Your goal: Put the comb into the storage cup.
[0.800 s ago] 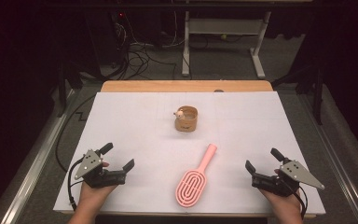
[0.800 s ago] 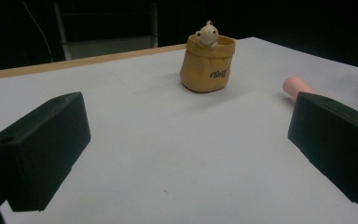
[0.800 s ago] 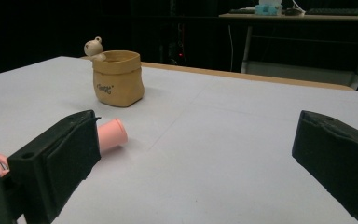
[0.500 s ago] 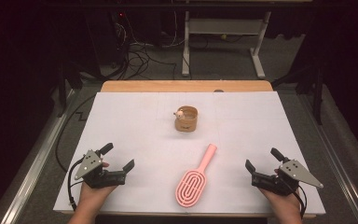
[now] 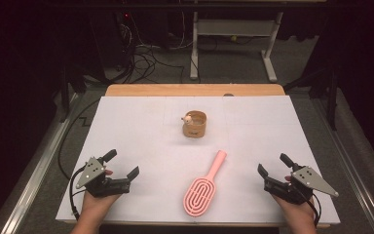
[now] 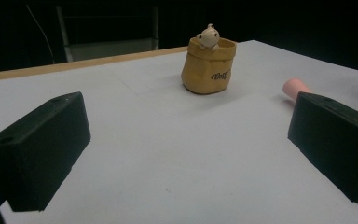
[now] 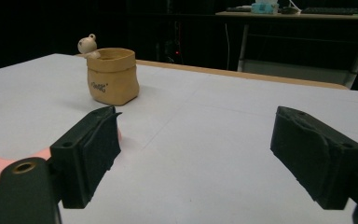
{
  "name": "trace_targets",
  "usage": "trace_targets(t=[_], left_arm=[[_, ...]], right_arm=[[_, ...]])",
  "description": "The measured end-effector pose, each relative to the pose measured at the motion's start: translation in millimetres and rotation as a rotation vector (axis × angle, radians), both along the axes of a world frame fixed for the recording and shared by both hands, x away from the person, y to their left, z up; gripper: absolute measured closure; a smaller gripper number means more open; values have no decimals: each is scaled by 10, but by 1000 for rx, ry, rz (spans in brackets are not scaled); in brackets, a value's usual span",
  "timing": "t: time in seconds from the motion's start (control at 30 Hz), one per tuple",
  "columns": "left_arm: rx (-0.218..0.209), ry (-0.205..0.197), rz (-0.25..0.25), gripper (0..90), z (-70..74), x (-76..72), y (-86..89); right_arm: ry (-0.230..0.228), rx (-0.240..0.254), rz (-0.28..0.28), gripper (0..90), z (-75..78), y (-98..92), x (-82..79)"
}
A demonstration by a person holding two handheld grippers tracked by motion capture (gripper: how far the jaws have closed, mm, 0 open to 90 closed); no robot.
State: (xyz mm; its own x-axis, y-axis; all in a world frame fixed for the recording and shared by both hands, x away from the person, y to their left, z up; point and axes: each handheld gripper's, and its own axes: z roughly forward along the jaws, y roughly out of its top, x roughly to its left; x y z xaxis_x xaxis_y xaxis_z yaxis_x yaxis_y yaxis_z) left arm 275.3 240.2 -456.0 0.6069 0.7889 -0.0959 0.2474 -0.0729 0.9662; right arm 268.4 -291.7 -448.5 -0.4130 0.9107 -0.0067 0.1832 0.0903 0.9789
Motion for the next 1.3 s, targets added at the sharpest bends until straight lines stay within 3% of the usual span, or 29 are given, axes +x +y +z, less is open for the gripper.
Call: trace_targets(t=[0.27,0.3,0.43,0.47,0.53,0.8,1.1,1.3], left_arm=[[-9,1,3,0,-3,-5,12],[-10,0,2,0,-2,-6,12],[-12,1,0,0,-3,-5,13],[-12,1,0,0,-3,-5,13],[-12,1,-1,0,-4,-3,12],[-15,0,-4,0,-1,-7,15],[-12,-1,-5,0,-3,-5,10],[-10,-2,-6,0,-1,-10,6]], right_arm=[[8,-2,-9,348,3,-11,-12],[13,-3,-9,422,3,-13,-17],[41,8,5,578,8,-11,-12],[41,8,5,578,8,-11,-12],[60,17,21,688,22,-4,-6],[77,10,57,893,47,39,-7],[94,-18,123,900,51,166,-10],[140,-55,157,900,20,320,23]])
